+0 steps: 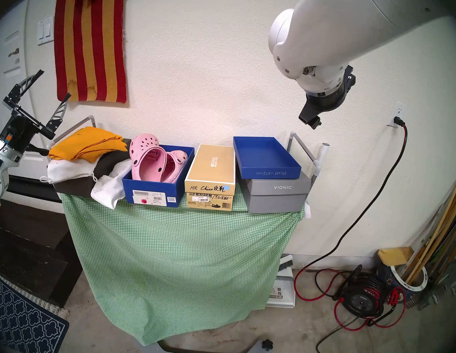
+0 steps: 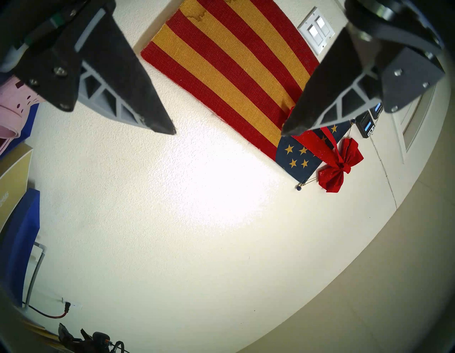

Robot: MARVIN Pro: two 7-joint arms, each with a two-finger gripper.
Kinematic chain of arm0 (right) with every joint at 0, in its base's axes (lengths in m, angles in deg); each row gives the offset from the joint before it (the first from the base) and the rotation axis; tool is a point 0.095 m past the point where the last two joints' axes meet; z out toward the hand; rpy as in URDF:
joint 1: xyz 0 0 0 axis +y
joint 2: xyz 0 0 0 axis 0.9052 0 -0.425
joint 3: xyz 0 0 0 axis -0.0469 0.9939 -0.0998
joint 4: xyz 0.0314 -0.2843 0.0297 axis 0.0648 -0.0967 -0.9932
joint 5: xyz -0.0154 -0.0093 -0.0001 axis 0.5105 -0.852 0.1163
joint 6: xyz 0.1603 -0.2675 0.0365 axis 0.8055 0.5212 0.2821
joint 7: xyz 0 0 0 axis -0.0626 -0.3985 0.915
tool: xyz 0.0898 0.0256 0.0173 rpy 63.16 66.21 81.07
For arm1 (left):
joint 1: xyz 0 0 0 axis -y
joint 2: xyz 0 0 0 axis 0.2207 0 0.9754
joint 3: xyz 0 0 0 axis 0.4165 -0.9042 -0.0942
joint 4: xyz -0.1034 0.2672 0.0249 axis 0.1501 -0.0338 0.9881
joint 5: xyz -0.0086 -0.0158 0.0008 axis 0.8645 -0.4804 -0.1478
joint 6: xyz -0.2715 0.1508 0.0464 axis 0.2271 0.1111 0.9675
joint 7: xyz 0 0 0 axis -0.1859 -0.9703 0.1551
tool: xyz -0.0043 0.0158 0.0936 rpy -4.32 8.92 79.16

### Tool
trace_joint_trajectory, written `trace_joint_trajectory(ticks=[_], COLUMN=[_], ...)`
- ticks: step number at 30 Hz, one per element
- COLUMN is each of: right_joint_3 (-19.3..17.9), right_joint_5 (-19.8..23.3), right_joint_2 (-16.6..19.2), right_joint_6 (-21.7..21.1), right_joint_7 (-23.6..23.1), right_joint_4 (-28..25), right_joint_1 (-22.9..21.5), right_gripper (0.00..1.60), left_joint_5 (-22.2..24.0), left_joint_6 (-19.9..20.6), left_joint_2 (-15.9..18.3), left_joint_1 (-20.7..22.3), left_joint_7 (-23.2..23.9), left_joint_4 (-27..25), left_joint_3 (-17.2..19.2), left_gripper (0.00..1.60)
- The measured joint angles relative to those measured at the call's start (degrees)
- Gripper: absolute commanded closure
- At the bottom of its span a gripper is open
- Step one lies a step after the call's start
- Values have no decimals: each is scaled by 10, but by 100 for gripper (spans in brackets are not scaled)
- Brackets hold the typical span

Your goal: Take shoe out of the box

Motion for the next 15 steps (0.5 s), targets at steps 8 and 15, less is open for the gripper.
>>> trace_joint_trajectory(ticks=[8, 15], right_joint_3=[-11, -58], right_joint_5=[-19, -72], right_joint_2=[-9, -45], right_joint_6=[-26, -57], right_joint_7=[-21, -68], right_joint_4=[25, 71], right_joint_1=[13, 60], right_gripper=[0, 0], left_joint_5=[0, 0], left_joint_6=[0, 0], left_joint_2=[0, 0], left_joint_1=[0, 1], left_joint_7=[0, 0], left_joint_4=[0, 0], left_joint_3=[0, -1], left_gripper=[0, 0])
